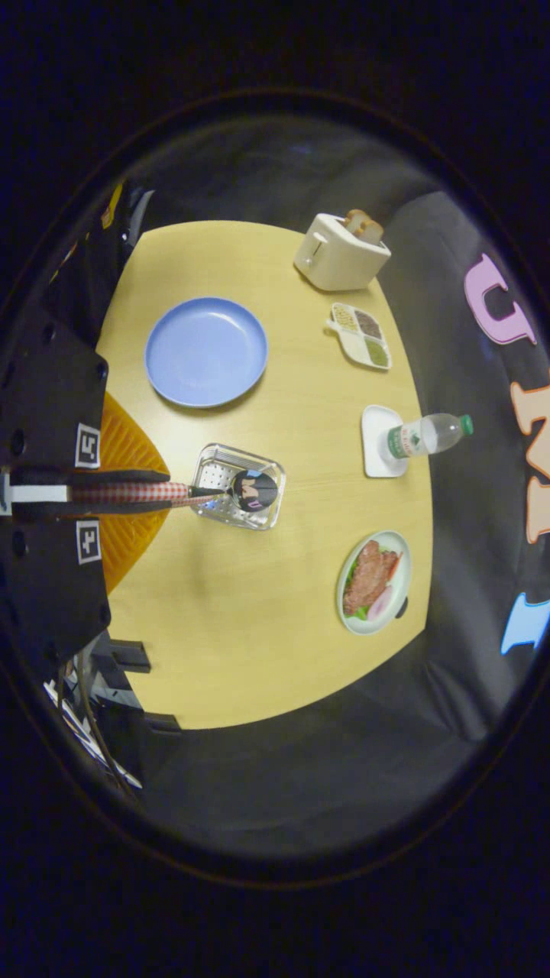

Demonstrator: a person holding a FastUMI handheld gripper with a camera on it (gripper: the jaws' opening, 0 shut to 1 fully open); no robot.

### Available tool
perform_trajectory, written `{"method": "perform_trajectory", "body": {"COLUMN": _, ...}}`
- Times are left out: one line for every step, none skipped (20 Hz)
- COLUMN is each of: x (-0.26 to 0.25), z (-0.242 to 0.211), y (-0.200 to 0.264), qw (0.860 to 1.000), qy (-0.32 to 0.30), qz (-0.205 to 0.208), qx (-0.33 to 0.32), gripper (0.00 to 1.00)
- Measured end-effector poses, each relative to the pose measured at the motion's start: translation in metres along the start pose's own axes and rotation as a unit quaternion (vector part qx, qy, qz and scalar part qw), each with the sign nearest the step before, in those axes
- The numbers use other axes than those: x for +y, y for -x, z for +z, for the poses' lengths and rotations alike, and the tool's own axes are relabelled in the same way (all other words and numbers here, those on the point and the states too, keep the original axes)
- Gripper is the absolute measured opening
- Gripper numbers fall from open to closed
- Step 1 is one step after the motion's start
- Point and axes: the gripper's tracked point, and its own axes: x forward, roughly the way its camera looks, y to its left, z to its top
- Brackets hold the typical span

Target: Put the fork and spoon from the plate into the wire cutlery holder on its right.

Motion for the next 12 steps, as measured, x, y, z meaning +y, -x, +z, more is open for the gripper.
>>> {"method": "perform_trajectory", "body": {"x": 0.0, "z": -0.001, "y": -0.007, "qw": 1.0, "qy": 0.003, "qz": 0.0, "qx": 0.017, "gripper": 0.11}}
{"method": "perform_trajectory", "body": {"x": -0.001, "z": 0.0, "y": -0.014, "qw": 0.999, "qy": 0.009, "qz": -0.003, "qx": 0.034, "gripper": 0.11}}
{"method": "perform_trajectory", "body": {"x": -0.002, "z": -0.001, "y": -0.019, "qw": 0.999, "qy": 0.014, "qz": -0.006, "qx": 0.051, "gripper": 0.11}}
{"method": "perform_trajectory", "body": {"x": -0.001, "z": -0.001, "y": -0.023, "qw": 0.998, "qy": 0.019, "qz": -0.006, "qx": 0.068, "gripper": 0.11}}
{"method": "perform_trajectory", "body": {"x": 0.001, "z": 0.001, "y": -0.029, "qw": 0.997, "qy": 0.021, "qz": -0.004, "qx": 0.078, "gripper": 0.11}}
{"method": "perform_trajectory", "body": {"x": 0.003, "z": 0.005, "y": -0.033, "qw": 0.996, "qy": 0.017, "qz": -0.001, "qx": 0.085, "gripper": 0.11}}
{"method": "perform_trajectory", "body": {"x": 0.004, "z": 0.008, "y": -0.039, "qw": 0.996, "qy": 0.011, "qz": 0.001, "qx": 0.093, "gripper": 0.11}}
{"method": "perform_trajectory", "body": {"x": 0.005, "z": 0.008, "y": -0.044, "qw": 0.995, "qy": 0.007, "qz": 0.001, "qx": 0.102, "gripper": 0.11}}
{"method": "perform_trajectory", "body": {"x": 0.005, "z": 0.008, "y": -0.047, "qw": 0.994, "qy": 0.006, "qz": -0.001, "qx": 0.111, "gripper": 0.12}}
{"method": "perform_trajectory", "body": {"x": 0.003, "z": 0.008, "y": -0.051, "qw": 0.993, "qy": 0.006, "qz": -0.004, "qx": 0.117, "gripper": 0.13}}
{"method": "perform_trajectory", "body": {"x": 0.004, "z": 0.01, "y": -0.054, "qw": 0.992, "qy": 0.005, "qz": -0.005, "qx": 0.122, "gripper": 0.14}}
{"method": "perform_trajectory", "body": {"x": 0.005, "z": 0.011, "y": -0.058, "qw": 0.992, "qy": 0.003, "qz": -0.006, "qx": 0.127, "gripper": 0.14}}
